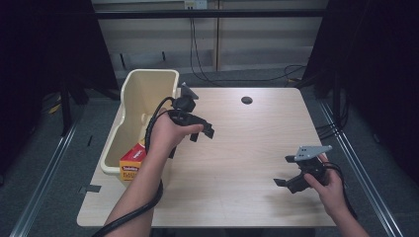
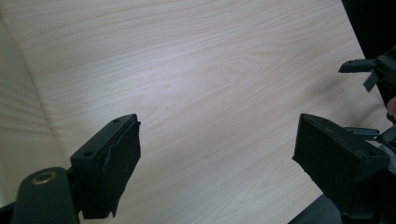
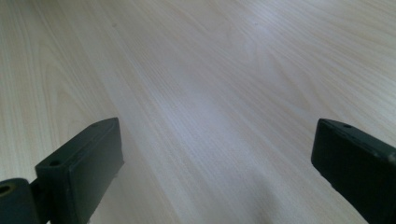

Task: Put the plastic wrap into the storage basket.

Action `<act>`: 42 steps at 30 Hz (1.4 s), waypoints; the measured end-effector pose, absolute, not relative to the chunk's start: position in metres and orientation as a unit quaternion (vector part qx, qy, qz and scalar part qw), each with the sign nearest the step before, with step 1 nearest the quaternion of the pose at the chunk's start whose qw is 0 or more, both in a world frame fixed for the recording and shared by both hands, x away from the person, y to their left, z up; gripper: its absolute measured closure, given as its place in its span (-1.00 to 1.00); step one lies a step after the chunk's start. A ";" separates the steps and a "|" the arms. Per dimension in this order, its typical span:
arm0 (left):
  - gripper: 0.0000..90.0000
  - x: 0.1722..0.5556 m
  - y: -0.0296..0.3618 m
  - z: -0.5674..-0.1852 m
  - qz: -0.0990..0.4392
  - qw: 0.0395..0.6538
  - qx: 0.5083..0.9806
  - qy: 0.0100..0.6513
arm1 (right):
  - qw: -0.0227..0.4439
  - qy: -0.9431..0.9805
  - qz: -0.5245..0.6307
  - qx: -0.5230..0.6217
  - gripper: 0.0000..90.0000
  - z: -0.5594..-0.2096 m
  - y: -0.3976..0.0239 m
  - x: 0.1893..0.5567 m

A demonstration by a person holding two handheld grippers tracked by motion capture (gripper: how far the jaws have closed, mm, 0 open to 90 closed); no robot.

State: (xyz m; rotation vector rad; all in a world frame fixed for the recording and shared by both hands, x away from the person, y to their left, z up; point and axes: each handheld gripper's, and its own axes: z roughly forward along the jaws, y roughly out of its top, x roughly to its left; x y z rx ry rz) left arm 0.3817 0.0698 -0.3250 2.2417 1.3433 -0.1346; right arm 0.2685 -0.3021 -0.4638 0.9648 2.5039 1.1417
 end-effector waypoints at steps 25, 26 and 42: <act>-0.68 0.373 0.054 -0.356 -0.075 0.258 0.840 0.472 | 0.112 0.853 0.387 0.331 -0.96 -0.464 -0.303 0.268; -0.68 0.372 0.053 -0.358 -0.076 0.258 0.839 0.473 | 0.113 0.854 0.386 0.331 -0.96 -0.464 -0.303 0.268; -0.68 0.364 0.044 -0.380 -0.085 0.263 0.843 0.461 | 0.115 0.855 0.383 0.329 -0.96 -0.465 -0.303 0.267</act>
